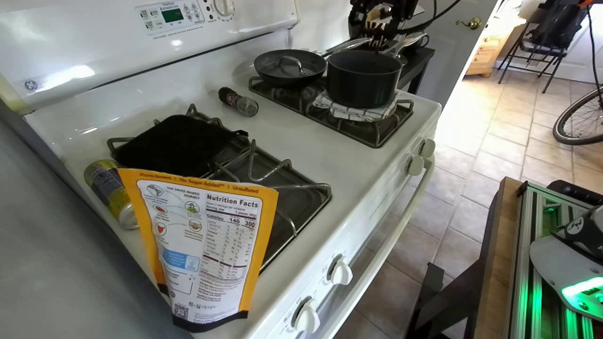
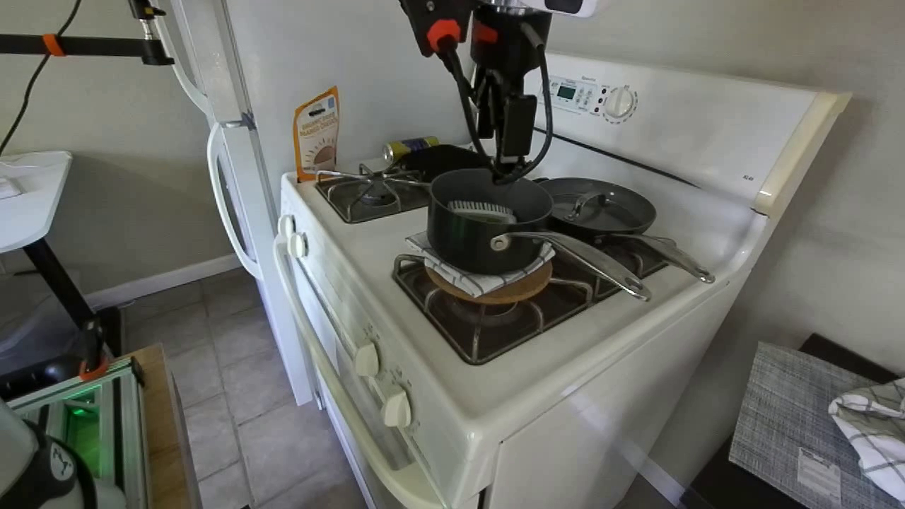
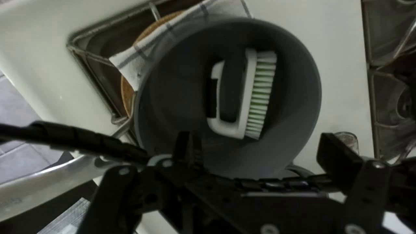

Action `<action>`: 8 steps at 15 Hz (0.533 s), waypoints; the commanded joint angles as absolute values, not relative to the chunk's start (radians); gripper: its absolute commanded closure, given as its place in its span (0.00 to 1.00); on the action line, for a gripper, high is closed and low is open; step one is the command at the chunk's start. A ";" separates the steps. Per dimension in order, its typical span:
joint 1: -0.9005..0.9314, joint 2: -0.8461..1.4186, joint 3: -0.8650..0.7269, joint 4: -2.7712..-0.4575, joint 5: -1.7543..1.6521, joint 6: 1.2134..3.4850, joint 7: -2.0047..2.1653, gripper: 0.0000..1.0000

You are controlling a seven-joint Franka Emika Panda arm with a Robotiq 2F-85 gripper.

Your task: Remove the white brush from the pot and put it in the pan

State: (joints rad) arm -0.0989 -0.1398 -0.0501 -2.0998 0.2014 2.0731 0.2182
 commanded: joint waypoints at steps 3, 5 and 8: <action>-0.080 -0.093 -0.028 -2.110 0.120 2.170 0.332 0.00; -0.072 -0.078 -0.019 -2.111 0.101 2.147 0.358 0.07; -0.062 -0.058 -0.012 -2.116 0.072 2.153 0.407 0.32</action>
